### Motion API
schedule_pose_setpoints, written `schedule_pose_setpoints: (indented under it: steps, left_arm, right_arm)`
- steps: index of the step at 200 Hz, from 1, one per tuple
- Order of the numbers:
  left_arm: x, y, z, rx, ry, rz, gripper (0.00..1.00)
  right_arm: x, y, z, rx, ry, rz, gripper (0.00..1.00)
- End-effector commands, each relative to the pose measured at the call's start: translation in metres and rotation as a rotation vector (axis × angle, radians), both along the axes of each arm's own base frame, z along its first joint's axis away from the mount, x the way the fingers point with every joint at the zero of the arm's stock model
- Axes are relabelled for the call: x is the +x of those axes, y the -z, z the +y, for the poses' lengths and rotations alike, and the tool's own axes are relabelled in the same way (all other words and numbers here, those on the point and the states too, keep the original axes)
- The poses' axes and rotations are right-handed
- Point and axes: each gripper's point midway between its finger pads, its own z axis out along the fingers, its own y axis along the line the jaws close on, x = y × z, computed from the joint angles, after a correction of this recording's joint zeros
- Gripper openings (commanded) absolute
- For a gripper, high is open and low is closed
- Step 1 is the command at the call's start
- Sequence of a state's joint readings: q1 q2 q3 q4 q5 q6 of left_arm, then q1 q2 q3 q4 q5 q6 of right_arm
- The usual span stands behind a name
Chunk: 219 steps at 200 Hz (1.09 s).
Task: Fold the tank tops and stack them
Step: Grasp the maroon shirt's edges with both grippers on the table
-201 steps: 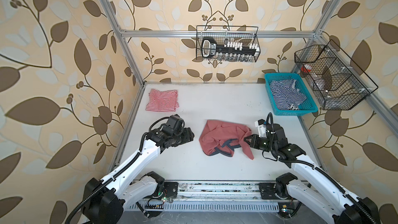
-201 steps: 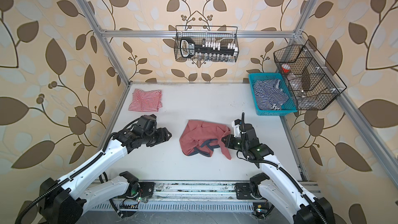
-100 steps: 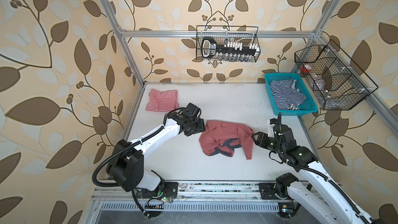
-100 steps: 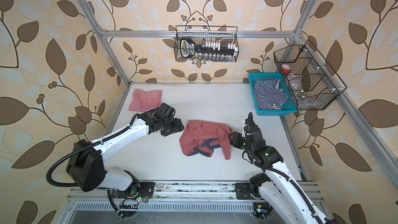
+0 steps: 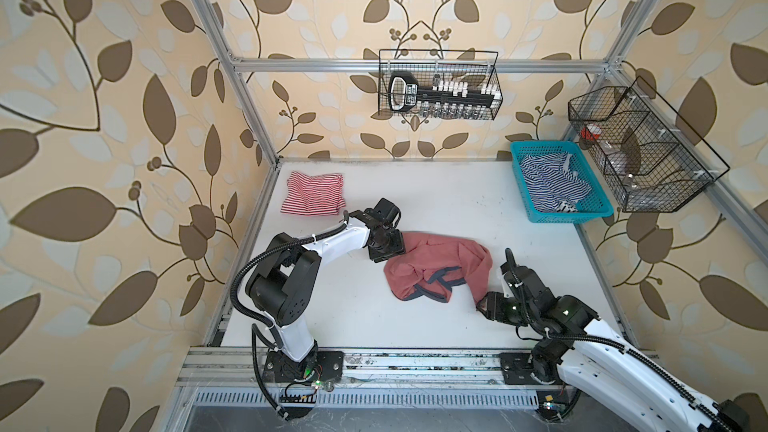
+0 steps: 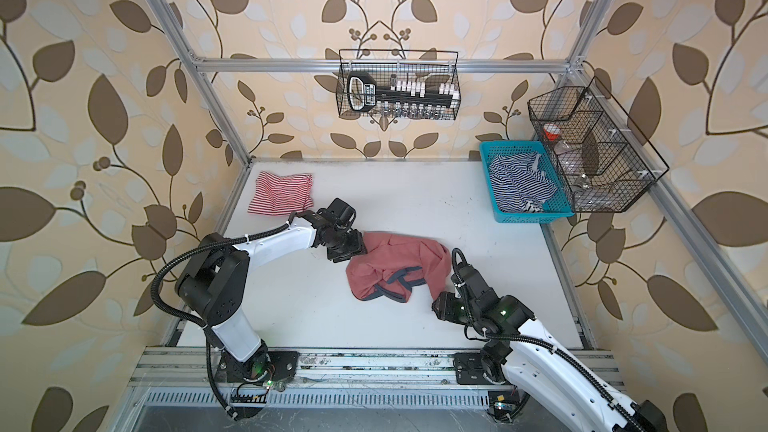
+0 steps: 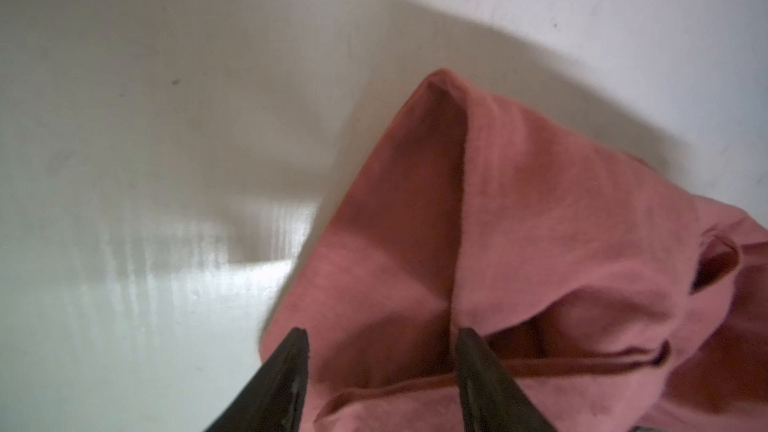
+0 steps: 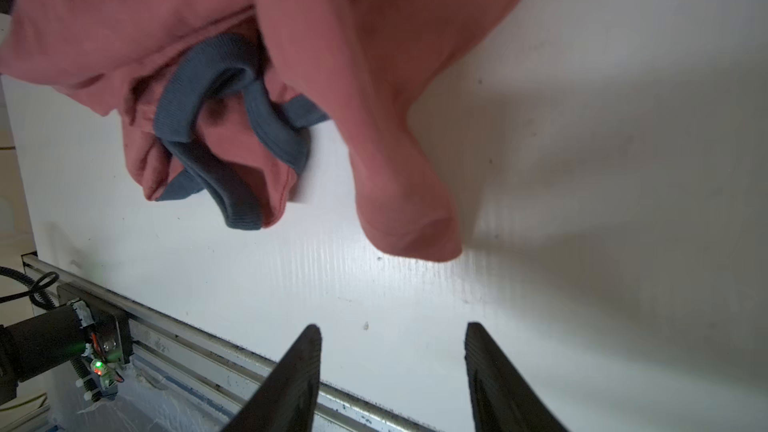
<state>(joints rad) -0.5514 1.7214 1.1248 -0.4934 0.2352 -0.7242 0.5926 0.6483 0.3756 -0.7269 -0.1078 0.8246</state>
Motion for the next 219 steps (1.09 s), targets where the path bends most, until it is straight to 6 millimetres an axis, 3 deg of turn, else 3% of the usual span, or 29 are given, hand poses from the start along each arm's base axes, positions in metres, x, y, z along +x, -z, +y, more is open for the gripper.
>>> schedule_pose_setpoints:
  steps: [1, 57, 112, 219]
  left_arm:
    - [0.005, -0.014, -0.017, -0.063, 0.007, -0.013, 0.56]
    - [0.001, -0.013, -0.021, -0.076, 0.012, 0.006, 0.51]
    - [0.002, -0.022, -0.024, -0.092, 0.018, -0.002, 0.49]
    - [0.001, -0.027, -0.028, -0.109, 0.038, 0.005, 0.49]
  right_arm:
    - [-0.004, 0.018, -0.002, 0.014, 0.074, 0.048, 0.56]
    - [0.021, 0.023, -0.002, 0.048, 0.198, -0.030, 0.53]
    - [0.023, 0.040, -0.006, 0.016, 0.235, -0.007, 0.37]
    - [0.033, 0.046, -0.035, -0.160, 0.320, -0.033, 0.41]
